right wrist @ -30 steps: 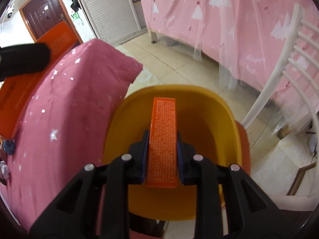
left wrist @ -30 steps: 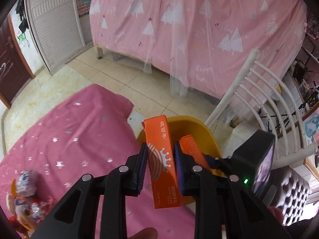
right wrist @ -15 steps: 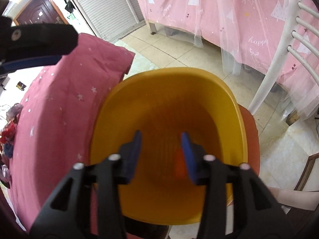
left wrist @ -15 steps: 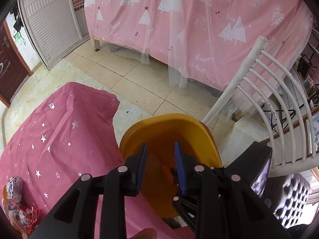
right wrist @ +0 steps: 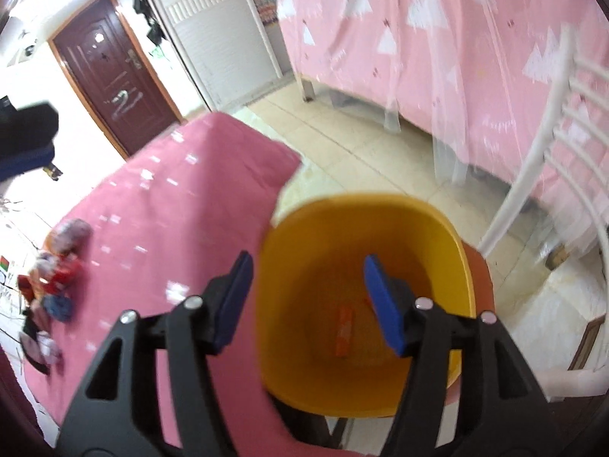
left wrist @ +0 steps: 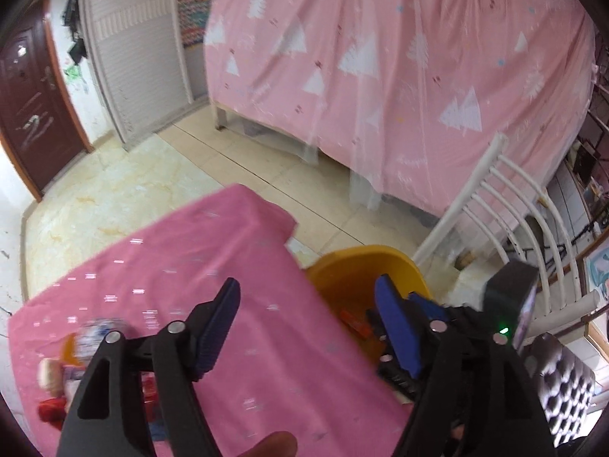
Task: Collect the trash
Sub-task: 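Move both tools back over the table items, then grasp the white foam ball with the left tool while the right tool grasps the red Hello Kitty bag, then carry both items to the yellow bin and open the right tool, then move both tools back over the table items, then grasp the red knit cloth with the left tool while the right tool grasps the blue yarn ball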
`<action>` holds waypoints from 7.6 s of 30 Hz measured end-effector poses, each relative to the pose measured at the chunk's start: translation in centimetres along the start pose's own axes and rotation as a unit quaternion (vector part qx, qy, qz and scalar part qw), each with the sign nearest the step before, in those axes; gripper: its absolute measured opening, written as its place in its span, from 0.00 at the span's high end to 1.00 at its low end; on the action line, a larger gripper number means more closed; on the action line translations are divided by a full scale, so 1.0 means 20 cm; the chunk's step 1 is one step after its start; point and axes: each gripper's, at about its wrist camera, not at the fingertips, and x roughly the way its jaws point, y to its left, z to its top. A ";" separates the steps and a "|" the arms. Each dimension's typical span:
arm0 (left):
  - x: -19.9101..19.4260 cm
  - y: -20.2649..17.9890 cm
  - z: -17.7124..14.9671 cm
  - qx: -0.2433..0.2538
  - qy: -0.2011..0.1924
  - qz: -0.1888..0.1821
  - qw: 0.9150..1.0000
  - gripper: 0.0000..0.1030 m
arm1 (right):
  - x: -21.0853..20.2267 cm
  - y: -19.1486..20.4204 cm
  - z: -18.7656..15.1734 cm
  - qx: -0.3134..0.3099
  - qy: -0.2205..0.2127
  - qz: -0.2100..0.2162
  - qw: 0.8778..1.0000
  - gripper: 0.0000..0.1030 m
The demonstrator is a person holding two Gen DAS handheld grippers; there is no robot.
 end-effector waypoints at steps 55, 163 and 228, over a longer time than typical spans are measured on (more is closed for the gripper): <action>0.00 1.62 -0.63 -0.186 0.092 0.067 0.976 0.49 | 0.08 1.33 -0.14 -0.226 0.062 0.076 0.969 0.30; -0.01 0.43 0.02 -0.030 0.050 0.019 0.998 0.43 | -0.08 0.35 0.13 -0.054 -0.027 0.017 0.998 0.52; -0.42 1.59 -0.72 -0.193 0.019 0.064 0.979 0.88 | 0.05 1.30 -0.31 -0.239 0.060 0.042 0.968 0.60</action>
